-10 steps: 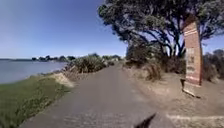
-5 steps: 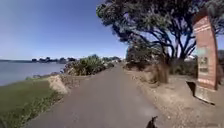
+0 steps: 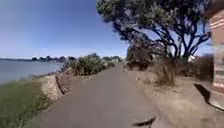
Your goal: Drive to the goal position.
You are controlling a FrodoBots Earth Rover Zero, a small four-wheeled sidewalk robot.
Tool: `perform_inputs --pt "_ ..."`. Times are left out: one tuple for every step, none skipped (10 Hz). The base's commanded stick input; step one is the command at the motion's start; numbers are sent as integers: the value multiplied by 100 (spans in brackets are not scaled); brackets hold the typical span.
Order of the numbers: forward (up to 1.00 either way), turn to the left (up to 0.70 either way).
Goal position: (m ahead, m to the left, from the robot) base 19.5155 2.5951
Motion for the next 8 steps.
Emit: perform_inputs --pt "70 0" --pt "70 0" --pt "70 0" --pt "70 0" --pt "70 0" --pt "70 0" --pt "70 0" --pt "70 0"
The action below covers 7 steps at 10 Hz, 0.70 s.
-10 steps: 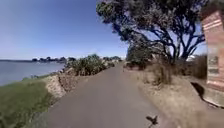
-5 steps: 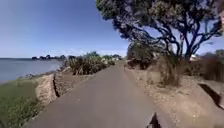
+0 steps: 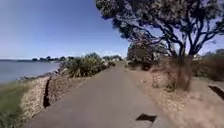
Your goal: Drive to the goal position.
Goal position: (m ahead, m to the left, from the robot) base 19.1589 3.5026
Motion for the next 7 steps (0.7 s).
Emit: perform_inputs --pt "70 0" --pt "70 0" --pt "70 0" --pt "70 0" --pt "70 0" --pt "70 0" --pt "70 0"
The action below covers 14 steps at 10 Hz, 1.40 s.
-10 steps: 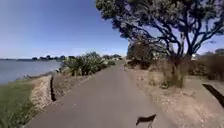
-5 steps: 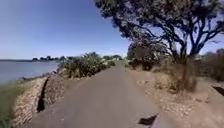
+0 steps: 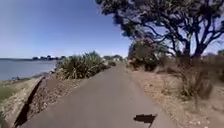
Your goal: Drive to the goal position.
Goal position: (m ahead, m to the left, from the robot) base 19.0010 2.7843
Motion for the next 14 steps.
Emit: perform_inputs --pt "70 0" --pt "70 0" --pt "70 0" --pt "70 0" --pt "70 0" --pt "70 0" --pt "70 0" --pt "70 0" --pt "70 0" --pt "70 0" --pt "70 0" --pt "70 0" --pt "70 0" --pt "70 0"
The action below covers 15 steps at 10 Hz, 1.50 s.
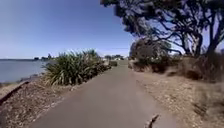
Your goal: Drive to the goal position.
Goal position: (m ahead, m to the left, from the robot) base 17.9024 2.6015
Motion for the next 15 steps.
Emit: perform_inputs --pt "70 0" --pt "70 0" --pt "70 0" --pt "70 0" --pt "70 0" --pt "70 0" --pt "70 0" --pt "70 0" --pt "70 0" --pt "70 0" --pt "70 0" --pt "70 0" --pt "70 0" --pt "70 0" --pt "70 0"
